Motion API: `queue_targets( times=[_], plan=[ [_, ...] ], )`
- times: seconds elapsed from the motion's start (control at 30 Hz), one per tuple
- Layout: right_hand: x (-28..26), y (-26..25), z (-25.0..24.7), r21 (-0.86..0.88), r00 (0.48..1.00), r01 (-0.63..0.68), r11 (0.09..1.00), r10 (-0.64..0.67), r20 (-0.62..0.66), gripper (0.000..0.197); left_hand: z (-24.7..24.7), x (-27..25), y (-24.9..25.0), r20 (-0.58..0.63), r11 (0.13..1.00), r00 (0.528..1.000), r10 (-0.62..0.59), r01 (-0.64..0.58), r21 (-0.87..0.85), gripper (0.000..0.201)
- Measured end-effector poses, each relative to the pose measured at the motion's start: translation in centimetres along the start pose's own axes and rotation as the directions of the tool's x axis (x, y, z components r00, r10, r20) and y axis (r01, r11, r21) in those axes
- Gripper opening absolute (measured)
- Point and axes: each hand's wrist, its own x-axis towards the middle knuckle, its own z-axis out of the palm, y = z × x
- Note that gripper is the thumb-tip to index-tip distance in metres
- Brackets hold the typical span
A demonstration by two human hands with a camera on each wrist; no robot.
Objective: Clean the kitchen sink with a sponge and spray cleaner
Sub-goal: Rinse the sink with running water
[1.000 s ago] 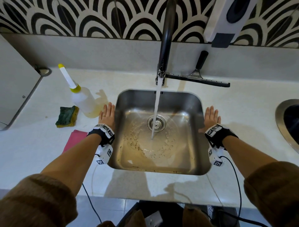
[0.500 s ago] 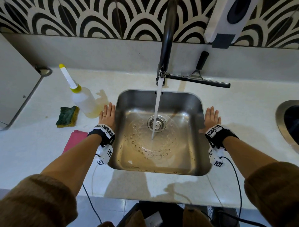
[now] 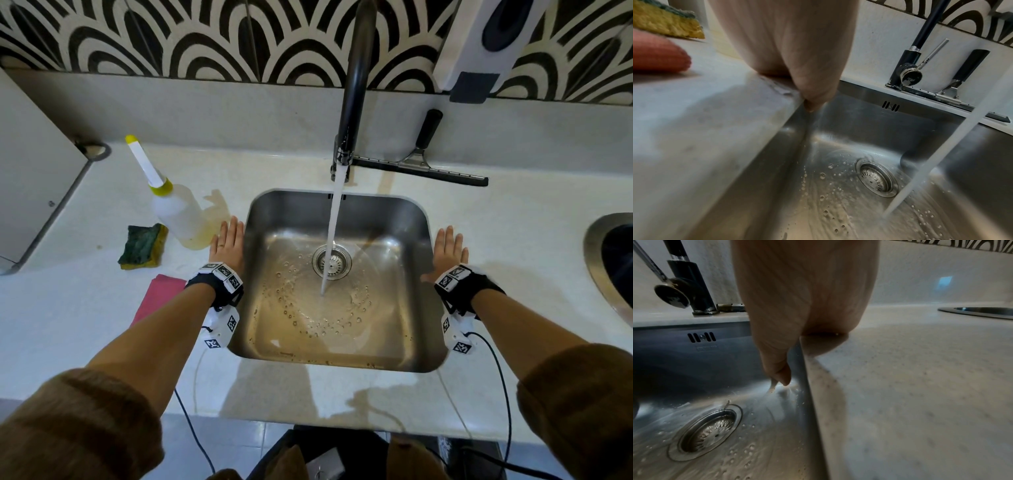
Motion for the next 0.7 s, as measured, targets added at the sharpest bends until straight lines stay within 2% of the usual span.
queue_targets(
  times=[0.7],
  plan=[
    [-0.03, -0.01, -0.1, 0.019, 1.0, 0.005, 1.0, -0.005, 0.002, 0.119, -0.05, -0.05, -0.04, 0.002, 1.0, 1.0, -0.004, 0.004, -0.005, 0.077]
  ],
)
